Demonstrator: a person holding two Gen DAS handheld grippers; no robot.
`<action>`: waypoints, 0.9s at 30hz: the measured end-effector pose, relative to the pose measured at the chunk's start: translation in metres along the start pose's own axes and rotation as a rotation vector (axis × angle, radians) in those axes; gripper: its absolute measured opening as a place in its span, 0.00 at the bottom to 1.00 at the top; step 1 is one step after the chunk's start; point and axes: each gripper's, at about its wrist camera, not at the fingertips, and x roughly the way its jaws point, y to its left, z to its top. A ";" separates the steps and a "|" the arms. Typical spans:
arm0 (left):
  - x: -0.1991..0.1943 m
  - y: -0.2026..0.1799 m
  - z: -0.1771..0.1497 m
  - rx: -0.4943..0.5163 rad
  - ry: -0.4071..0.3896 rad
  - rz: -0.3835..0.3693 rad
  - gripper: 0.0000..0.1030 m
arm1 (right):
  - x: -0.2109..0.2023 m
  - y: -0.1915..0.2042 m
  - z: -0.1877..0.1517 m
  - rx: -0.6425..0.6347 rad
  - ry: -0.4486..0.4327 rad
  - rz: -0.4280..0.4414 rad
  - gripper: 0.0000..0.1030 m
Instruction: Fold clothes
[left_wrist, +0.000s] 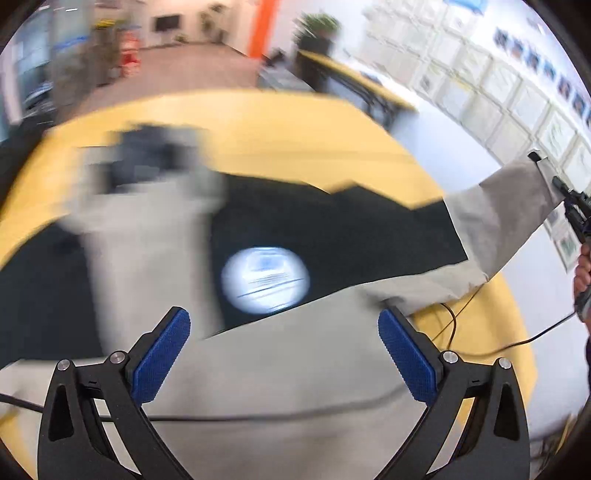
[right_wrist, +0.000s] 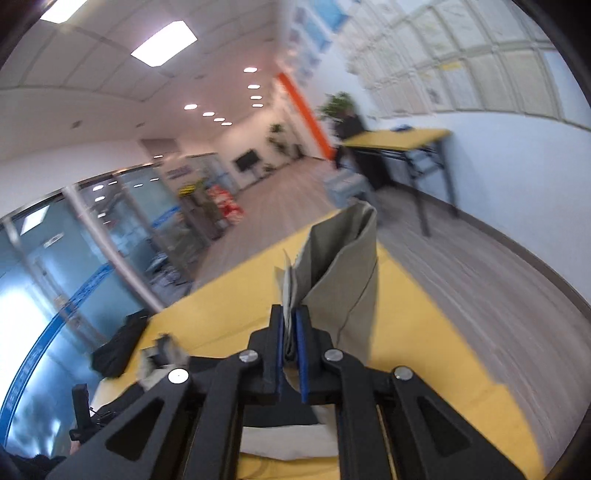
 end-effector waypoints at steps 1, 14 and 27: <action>-0.036 0.029 -0.004 -0.035 -0.027 0.015 1.00 | 0.012 0.030 -0.002 -0.021 0.005 0.042 0.06; -0.290 0.256 -0.091 -0.195 -0.171 0.256 1.00 | 0.248 0.338 -0.206 -0.192 0.395 0.404 0.06; -0.236 0.260 -0.083 -0.122 -0.154 0.101 1.00 | 0.285 0.403 -0.392 -0.414 0.708 0.416 0.40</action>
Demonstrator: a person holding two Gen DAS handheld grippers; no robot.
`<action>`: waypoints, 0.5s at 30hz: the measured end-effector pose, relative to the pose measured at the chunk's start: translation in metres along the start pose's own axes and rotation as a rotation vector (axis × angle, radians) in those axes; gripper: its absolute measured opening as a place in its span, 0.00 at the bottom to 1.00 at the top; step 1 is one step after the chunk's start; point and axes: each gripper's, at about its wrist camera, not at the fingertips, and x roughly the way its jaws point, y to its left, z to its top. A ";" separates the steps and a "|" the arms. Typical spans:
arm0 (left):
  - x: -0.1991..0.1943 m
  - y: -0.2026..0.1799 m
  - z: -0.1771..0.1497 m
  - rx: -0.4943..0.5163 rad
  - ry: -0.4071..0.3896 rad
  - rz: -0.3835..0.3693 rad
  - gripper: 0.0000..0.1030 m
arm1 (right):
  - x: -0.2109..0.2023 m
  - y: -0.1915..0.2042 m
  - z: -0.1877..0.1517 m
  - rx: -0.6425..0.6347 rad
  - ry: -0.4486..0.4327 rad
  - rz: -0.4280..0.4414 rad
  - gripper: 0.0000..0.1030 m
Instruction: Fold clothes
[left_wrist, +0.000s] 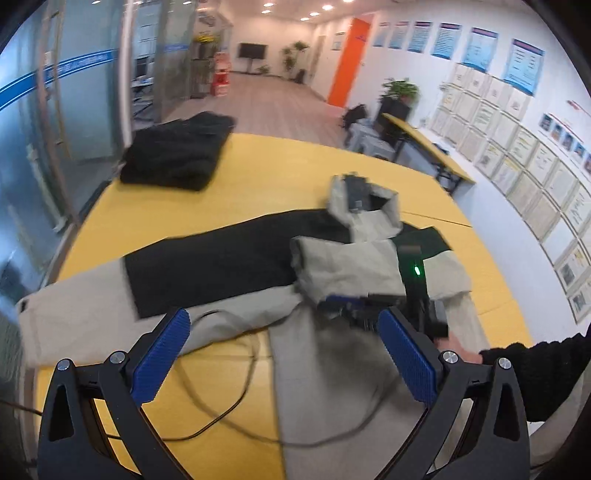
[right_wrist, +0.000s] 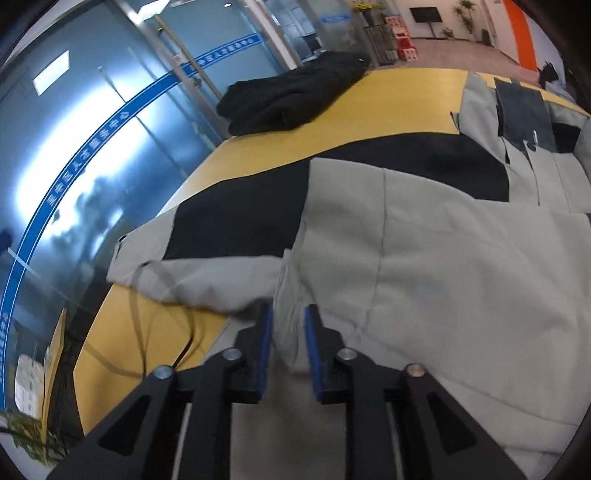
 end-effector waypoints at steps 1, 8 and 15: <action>0.008 -0.009 0.007 0.024 0.000 -0.024 1.00 | -0.019 -0.002 -0.005 -0.024 -0.024 -0.014 0.60; 0.121 -0.082 0.057 0.149 0.028 -0.203 1.00 | -0.172 -0.065 -0.041 -0.193 -0.182 -0.433 0.91; 0.285 -0.121 0.037 0.158 0.275 -0.154 1.00 | -0.206 -0.183 -0.105 -0.402 0.095 -0.909 0.84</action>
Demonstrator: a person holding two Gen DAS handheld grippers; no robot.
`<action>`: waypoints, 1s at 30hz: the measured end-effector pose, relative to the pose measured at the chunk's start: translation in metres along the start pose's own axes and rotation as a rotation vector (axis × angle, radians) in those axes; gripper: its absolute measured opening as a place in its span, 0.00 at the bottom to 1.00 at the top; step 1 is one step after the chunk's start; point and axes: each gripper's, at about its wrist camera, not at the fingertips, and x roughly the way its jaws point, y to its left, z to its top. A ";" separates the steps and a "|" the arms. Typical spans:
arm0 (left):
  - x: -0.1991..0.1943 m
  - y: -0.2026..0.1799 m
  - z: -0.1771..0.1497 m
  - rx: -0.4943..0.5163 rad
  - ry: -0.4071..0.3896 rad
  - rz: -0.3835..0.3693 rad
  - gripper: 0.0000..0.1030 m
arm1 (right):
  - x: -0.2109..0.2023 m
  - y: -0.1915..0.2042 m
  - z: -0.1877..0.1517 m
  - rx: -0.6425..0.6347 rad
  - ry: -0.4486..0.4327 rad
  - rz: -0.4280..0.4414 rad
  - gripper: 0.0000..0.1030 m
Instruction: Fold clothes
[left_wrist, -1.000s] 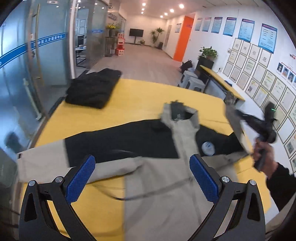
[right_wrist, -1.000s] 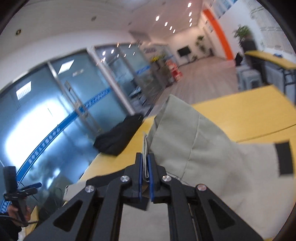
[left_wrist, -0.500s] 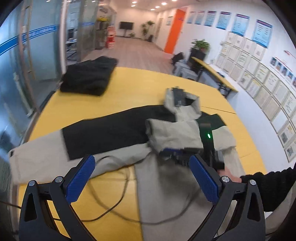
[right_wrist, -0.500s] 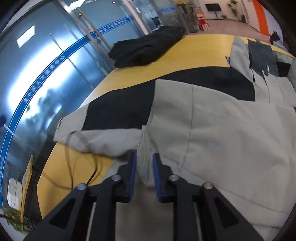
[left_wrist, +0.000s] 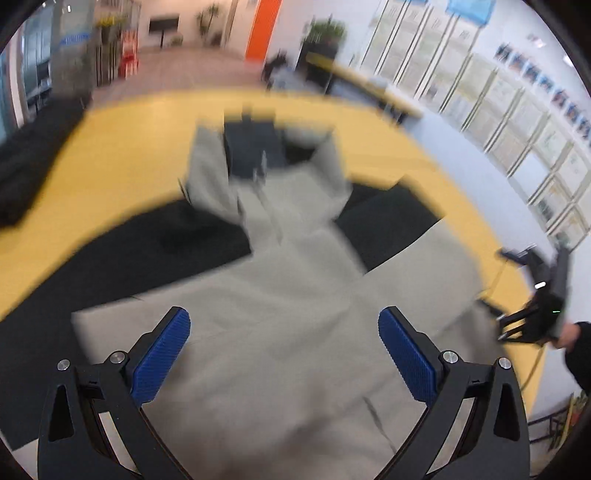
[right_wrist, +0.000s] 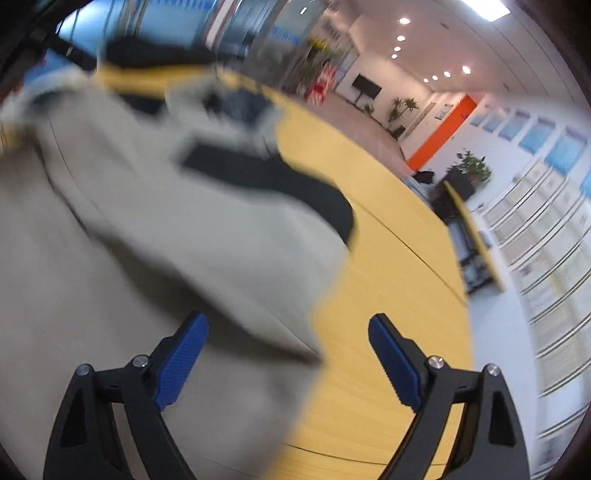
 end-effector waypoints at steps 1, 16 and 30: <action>0.012 0.002 -0.001 -0.017 0.022 0.007 1.00 | 0.008 -0.005 -0.007 -0.011 0.011 -0.016 0.82; 0.045 -0.002 -0.024 -0.045 -0.016 0.086 1.00 | 0.055 -0.043 -0.020 0.592 0.078 -0.041 0.41; 0.017 -0.006 -0.060 0.107 0.065 0.037 1.00 | -0.050 -0.070 0.014 0.438 -0.133 0.285 0.81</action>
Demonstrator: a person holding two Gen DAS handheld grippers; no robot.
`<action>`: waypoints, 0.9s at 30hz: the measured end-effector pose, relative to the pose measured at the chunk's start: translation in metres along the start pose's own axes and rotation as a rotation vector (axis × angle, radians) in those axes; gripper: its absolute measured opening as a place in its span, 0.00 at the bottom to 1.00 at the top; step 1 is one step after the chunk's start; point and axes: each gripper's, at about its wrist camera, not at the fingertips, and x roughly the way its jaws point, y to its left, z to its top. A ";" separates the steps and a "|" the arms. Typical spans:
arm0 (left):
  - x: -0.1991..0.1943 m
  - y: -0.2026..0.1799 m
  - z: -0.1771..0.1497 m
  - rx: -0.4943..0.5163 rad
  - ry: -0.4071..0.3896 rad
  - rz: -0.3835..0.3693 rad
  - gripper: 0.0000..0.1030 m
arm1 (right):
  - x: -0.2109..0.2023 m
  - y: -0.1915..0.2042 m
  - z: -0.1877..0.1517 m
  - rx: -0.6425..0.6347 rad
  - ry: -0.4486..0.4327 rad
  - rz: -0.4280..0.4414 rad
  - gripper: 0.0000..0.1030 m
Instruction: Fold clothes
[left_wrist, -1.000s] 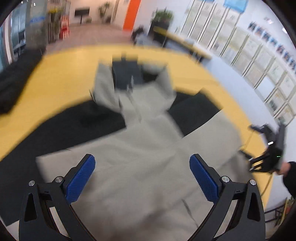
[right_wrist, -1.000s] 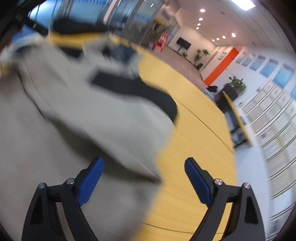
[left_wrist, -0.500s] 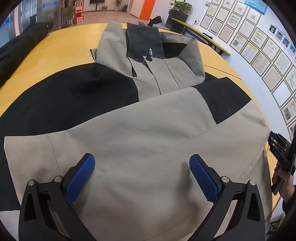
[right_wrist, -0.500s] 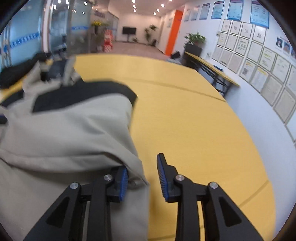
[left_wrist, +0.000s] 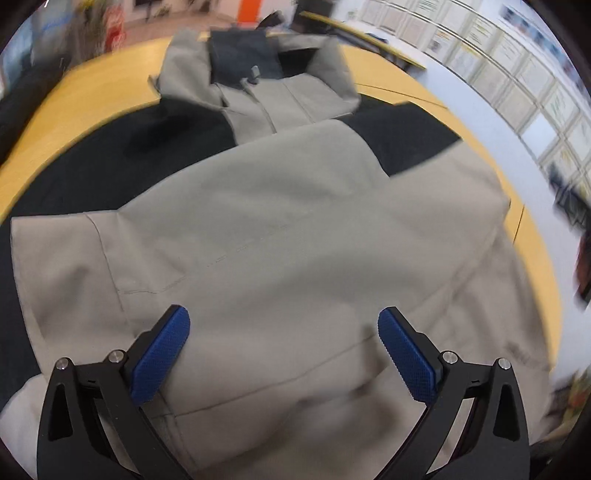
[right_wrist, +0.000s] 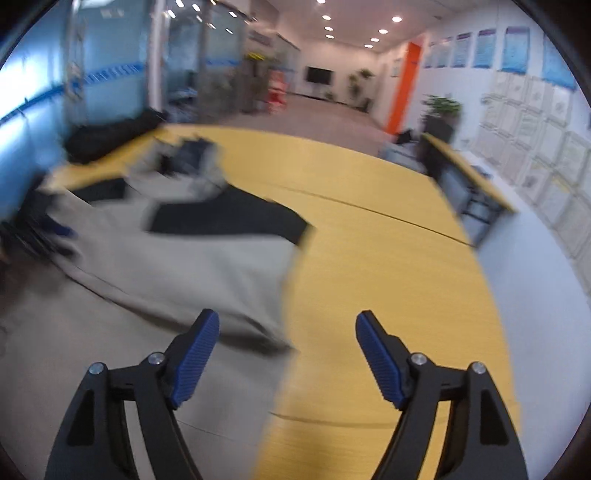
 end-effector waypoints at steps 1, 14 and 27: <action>-0.001 0.002 0.000 -0.009 -0.004 -0.002 1.00 | 0.007 0.008 0.009 0.013 -0.008 0.071 0.81; -0.023 0.015 -0.010 -0.084 0.001 -0.058 1.00 | 0.063 0.024 -0.033 0.130 0.125 0.088 0.74; -0.021 0.000 -0.010 -0.039 0.054 -0.010 1.00 | 0.039 0.016 -0.038 0.136 0.095 0.061 0.74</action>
